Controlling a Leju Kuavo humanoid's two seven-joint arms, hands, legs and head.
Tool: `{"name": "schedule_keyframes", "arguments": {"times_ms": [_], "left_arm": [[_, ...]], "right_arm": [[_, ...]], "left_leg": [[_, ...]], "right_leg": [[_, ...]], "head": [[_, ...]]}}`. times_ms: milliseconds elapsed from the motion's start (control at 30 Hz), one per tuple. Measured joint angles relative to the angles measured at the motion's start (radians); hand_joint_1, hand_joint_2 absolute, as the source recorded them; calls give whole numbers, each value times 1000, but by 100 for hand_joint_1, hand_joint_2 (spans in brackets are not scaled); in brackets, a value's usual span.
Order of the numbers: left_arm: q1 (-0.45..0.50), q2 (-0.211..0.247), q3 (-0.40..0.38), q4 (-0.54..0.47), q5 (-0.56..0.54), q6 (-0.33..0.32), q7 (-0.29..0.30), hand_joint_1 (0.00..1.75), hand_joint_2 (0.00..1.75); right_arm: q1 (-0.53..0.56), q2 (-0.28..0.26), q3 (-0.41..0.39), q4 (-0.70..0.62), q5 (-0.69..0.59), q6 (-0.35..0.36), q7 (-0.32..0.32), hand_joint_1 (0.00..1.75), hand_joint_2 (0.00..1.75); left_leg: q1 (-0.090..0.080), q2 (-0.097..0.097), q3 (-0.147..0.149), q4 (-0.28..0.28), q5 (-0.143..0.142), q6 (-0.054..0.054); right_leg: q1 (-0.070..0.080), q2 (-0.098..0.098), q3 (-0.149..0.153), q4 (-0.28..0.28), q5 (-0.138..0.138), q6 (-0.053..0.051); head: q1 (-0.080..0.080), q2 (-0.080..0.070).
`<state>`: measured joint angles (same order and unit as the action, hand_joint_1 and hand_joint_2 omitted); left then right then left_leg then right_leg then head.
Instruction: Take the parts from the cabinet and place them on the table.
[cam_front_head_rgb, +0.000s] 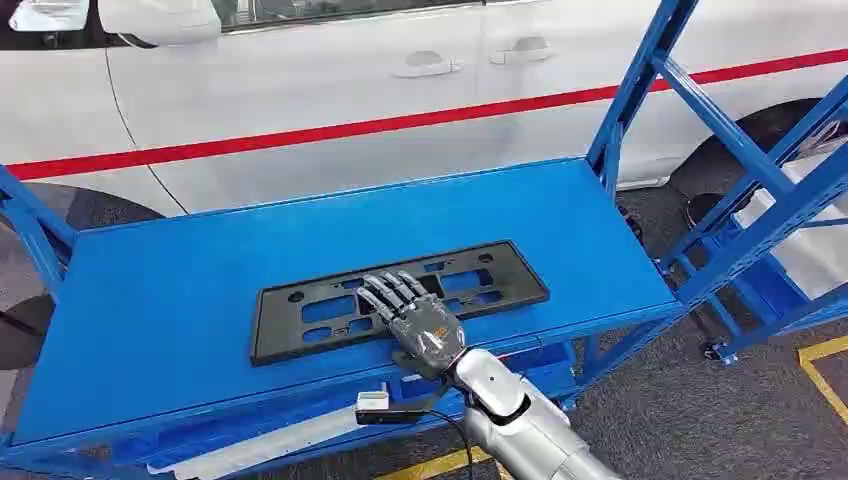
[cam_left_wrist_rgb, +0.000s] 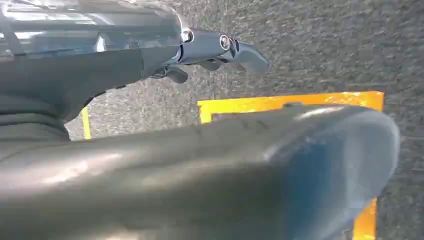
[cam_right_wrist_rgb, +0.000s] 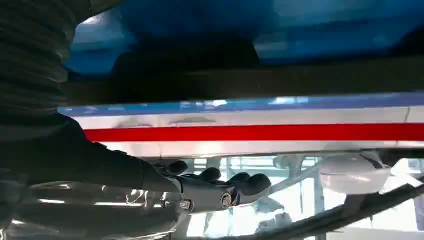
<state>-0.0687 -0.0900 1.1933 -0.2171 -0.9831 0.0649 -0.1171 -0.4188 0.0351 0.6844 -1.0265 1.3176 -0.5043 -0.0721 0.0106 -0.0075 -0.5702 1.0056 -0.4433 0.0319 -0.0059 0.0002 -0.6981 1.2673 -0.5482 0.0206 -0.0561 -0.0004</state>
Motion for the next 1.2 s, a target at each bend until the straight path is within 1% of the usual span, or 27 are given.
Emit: {"name": "schedule_keyframes", "arguments": {"times_ms": [67,100,133,200,233,267,300,333,400,433,467,500,533,567,600,633,733,800,833,900,933,967,1000,1067,1100,1133,1200], "left_arm": [[-1,0,0,0,-3,-3,-2,0,0],[-1,-2,0,0,-5,-4,-2,0,0],[-3,-3,0,0,-6,-5,-2,0,0],[-2,-2,0,0,-8,-6,-3,0,0],[-2,-2,0,0,-8,-6,-3,0,0],[-3,0,0,0,-8,-6,-3,0,0],[-1,2,0,0,-8,-6,-3,0,0],[-2,2,0,0,-11,-6,-4,0,0],[-1,2,0,0,-16,-11,-4,0,0],[0,2,0,0,-20,-13,-4,0,0],[2,2,-1,0,-23,-15,-4,0,0],[2,4,-1,0,-26,-18,-5,0,0],[1,9,-2,0,-28,-18,-6,0,0],[-1,10,-3,0,-31,-19,-6,0,0],[-2,11,-4,0,-32,-20,-8,0,0],[-4,11,-5,0,-32,-21,-9,0,0],[-2,11,-6,0,-33,-26,-10,0,0],[-2,11,-8,0,-34,-35,-10,0,0],[-3,12,-8,0,-34,-38,-10,0,0],[-4,13,-8,0,-31,-46,-14,0,0],[-3,13,-8,0,-25,-49,-16,0,0],[-2,14,-8,0,-24,-51,-19,0,0],[-2,14,-8,0,-22,-52,-23,0,0],[-2,13,-8,0,-20,-53,-32,0,0],[-3,13,-8,0,-17,-54,-39,0,0],[-4,12,-8,0,-15,-56,-47,0,0],[-3,12,-8,0,-15,-56,-68,0,0]], "right_arm": [[-27,15,1,34,7,-11,21,0,175],[-38,17,1,46,7,-13,26,0,175],[-47,24,1,60,7,-14,29,0,175],[-54,27,1,81,8,-16,34,0,175],[-56,30,1,87,8,-16,34,0,175],[-58,35,1,90,9,-17,34,0,175],[-63,38,1,96,9,-19,35,0,175],[-69,44,1,103,15,-24,40,0,175],[-76,52,1,130,37,-35,66,0,175],[-78,55,1,146,49,-39,79,0,175],[-83,58,1,162,62,-48,92,5,175],[-93,64,1,180,79,-54,107,154,175],[-106,71,1,200,95,-51,122,175,175],[-118,75,1,218,106,-45,132,173,175],[-127,78,1,237,117,-41,142,175,175],[-135,79,0,249,124,-41,151,171,175],[-148,80,0,281,137,-42,162,166,175],[-151,80,-2,295,138,-42,164,168,175],[-154,80,-2,301,139,-42,164,166,175],[-154,79,-3,311,139,-42,163,166,175],[-154,79,-3,318,139,-42,159,166,175],[-154,79,-3,323,139,-42,155,166,175],[-155,79,-3,329,138,-42,154,168,175],[-164,80,-6,334,138,-42,150,166,175],[-169,80,-9,337,138,-42,146,164,175],[-174,81,-11,341,138,-43,143,168,175],[-178,81,-13,346,135,-44,140,166,175]], "left_leg": [[-3,0,6,0,-1,-2],[-1,1,4,-1,-1,-4],[-6,0,0,2,-1,-13],[-1,1,-1,-1,1,-24],[-1,1,1,-5,3,-31],[-3,1,-4,1,-5,-36],[-3,2,-10,26,-23,-41],[-1,2,-39,89,-63,-43],[3,2,-116,254,-134,-51],[4,2,-138,298,-143,-54],[5,2,-143,304,-129,-56],[6,2,-125,263,-97,-57],[8,2,-85,178,-47,-57],[9,3,-38,81,-2,-56],[10,5,-8,15,0,-53],[3,2,-2,5,-2,-44],[0,1,-8,10,0,-28],[8,2,-5,-2,9,-14],[9,3,-7,-2,10,-9],[8,3,-11,-2,11,-7],[8,3,-12,-1,11,-7],[8,3,-12,-1,11,-7],[8,3,-11,-1,11,-7],[8,0,-6,-1,10,-9],[8,0,-5,-1,9,-12],[3,-1,-8,1,9,-19],[6,-1,-12,1,11,-32]], "right_leg": [[4,0,103,-205,101,-17],[9,1,128,-256,94,-27],[14,-1,126,-265,98,-27],[18,0,123,-263,98,-29],[17,0,124,-268,101,-34],[1,-3,132,-285,110,-40],[4,-3,135,-290,112,-44],[4,-4,134,-289,112,-50],[6,-5,134,-288,111,-51],[6,-6,134,-287,111,-51],[6,-6,134,-286,110,-51],[5,-5,134,-284,108,-50],[4,-3,135,-279,106,-47],[3,-1,135,-272,102,-43],[3,-2,133,-266,97,-37],[11,-1,129,-258,93,-32],[9,-1,127,-262,98,-19],[6,0,118,-239,75,-6],[5,0,95,-189,41,0],[-1,0,18,-28,-36,8],[-1,0,-14,37,-55,10],[-2,0,-24,54,-47,11],[-4,0,-8,20,-16,10],[-4,0,78,-151,73,1],[-3,0,122,-235,105,-6],[7,0,132,-263,91,-11],[9,1,125,-262,95,-17]], "head": [[0,0],[0,0],[0,0],[0,0],[0,0],[0,0],[0,0],[0,0],[0,0],[0,0],[0,0],[0,0],[0,0],[0,0],[0,0],[0,0],[0,0],[0,0],[0,0],[0,0],[0,0],[0,0],[0,0],[0,0],[0,0],[0,0],[0,0]]}}
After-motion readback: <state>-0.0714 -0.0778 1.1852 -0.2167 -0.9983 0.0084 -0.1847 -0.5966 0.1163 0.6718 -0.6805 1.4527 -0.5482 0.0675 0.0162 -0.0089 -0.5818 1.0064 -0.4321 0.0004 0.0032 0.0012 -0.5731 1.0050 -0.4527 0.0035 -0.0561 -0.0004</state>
